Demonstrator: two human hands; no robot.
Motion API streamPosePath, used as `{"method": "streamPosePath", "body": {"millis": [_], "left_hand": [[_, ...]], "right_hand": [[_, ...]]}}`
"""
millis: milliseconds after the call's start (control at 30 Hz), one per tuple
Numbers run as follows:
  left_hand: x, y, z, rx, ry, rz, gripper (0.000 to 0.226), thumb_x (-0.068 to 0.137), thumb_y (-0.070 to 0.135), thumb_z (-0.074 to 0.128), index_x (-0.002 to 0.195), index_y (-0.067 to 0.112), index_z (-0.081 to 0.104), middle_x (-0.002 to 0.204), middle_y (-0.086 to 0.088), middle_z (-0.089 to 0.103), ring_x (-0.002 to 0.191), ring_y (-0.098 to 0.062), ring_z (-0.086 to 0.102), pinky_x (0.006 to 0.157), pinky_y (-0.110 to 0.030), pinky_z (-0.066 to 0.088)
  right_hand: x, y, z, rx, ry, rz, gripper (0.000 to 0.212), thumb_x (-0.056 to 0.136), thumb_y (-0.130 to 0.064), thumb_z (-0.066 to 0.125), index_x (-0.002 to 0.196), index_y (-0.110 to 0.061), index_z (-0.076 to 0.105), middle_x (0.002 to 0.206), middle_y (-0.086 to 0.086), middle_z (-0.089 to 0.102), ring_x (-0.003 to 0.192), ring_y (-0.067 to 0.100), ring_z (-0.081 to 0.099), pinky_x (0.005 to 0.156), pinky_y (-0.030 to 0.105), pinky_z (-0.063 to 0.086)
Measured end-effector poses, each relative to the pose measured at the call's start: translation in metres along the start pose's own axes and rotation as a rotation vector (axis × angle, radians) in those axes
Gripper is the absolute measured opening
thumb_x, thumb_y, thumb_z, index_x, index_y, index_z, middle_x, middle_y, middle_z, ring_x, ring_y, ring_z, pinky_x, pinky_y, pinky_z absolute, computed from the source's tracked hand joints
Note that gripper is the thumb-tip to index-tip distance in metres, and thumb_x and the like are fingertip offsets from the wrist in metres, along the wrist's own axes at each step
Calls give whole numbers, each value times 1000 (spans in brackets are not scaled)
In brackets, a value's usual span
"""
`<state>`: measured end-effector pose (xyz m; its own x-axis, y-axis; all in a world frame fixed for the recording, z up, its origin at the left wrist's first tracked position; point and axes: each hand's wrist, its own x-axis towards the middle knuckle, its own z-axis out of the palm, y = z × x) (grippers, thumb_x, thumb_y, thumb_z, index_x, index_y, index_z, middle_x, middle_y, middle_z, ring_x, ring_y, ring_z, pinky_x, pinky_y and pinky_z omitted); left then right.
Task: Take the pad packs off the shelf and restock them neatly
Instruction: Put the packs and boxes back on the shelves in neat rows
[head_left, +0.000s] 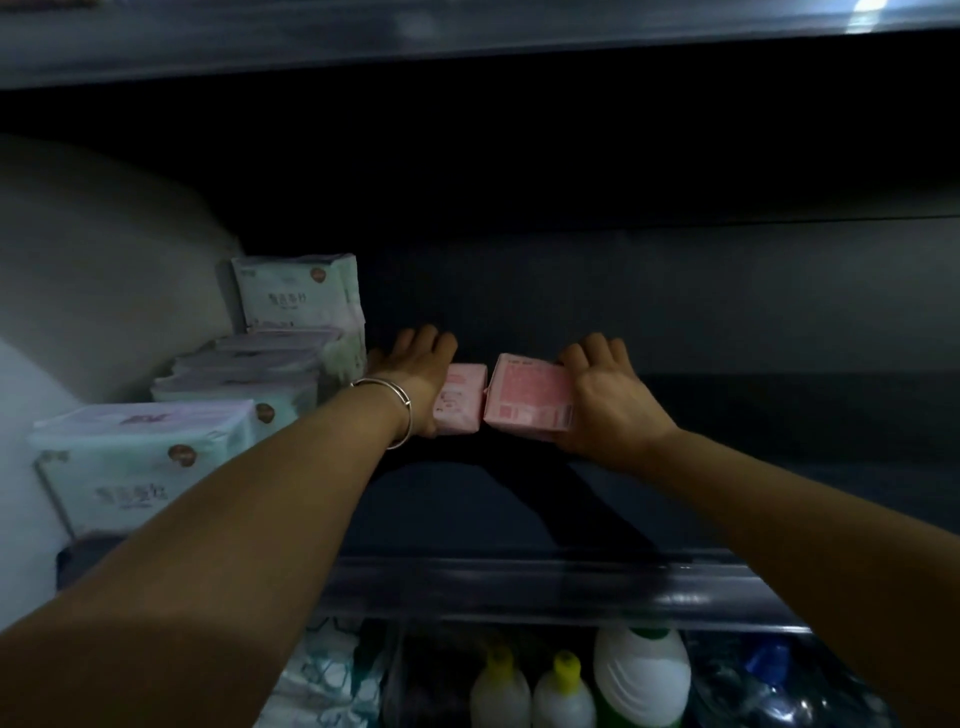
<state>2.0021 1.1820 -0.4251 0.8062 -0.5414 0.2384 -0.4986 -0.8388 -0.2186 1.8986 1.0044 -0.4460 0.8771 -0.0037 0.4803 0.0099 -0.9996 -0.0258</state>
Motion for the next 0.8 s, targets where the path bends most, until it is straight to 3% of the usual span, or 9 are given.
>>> {"method": "streamPosePath", "body": {"millis": [133,233,333,400,467,567,633,733,800], "left_hand": [[-4,-1,6,36,-23,13,92,61,28,84,132,14,28,134,-6,27,124,-26,32,98,-43,40],[-6,-7,7,-27,-74,10,87,61,28,85,128,13,31,131,-7,29,122,-25,34,97,-40,40],[-8,-13,2,-82,-152,8,79,67,33,81,127,10,36,133,-7,30,124,-25,35,99,-33,37],[-7,-15,-4,-117,-186,-6,69,71,36,78,124,9,42,132,-8,34,120,-24,40,94,-29,38],[-4,-18,-8,-196,-201,-10,68,73,34,77,126,10,42,133,-8,39,117,-24,44,92,-28,39],[0,-24,-12,-403,-290,-74,97,70,33,80,144,22,19,147,-8,33,130,-27,40,107,-41,37],[4,-26,-13,-458,-344,-114,97,74,45,74,148,26,14,152,-5,29,136,-26,34,111,-42,33],[11,-26,-10,-422,-303,-164,76,87,58,50,146,18,26,151,-5,30,137,-24,34,111,-35,30],[16,-24,-6,-382,-286,-210,75,88,59,46,145,13,28,150,-9,33,135,-27,36,111,-37,31]], "right_hand": [[0,-6,11,-111,-38,-12,68,77,-37,72,127,-10,36,129,10,35,117,28,34,97,37,41],[-2,-8,13,-73,-88,-32,73,76,-48,70,129,-11,36,129,9,36,117,28,35,98,39,39],[2,-7,7,56,-97,-22,48,86,-48,58,117,-14,47,124,7,44,115,28,40,98,38,39],[6,-4,3,206,-123,14,33,86,-42,62,106,-17,52,119,5,46,116,26,41,98,39,40],[9,-2,-1,292,-181,63,43,81,-43,68,115,-22,52,125,3,41,123,24,36,104,41,37],[15,6,4,314,-325,189,86,70,-57,71,141,-27,34,142,0,29,135,26,23,112,47,28],[20,10,9,511,-399,262,103,55,-67,74,142,-31,32,143,-3,32,134,25,31,110,47,35],[23,16,11,864,-483,310,91,59,-49,82,137,-29,39,132,-4,47,116,18,52,98,37,49],[24,18,11,861,-527,295,79,65,-31,84,133,-24,45,123,-3,55,108,15,57,94,32,51]]}}
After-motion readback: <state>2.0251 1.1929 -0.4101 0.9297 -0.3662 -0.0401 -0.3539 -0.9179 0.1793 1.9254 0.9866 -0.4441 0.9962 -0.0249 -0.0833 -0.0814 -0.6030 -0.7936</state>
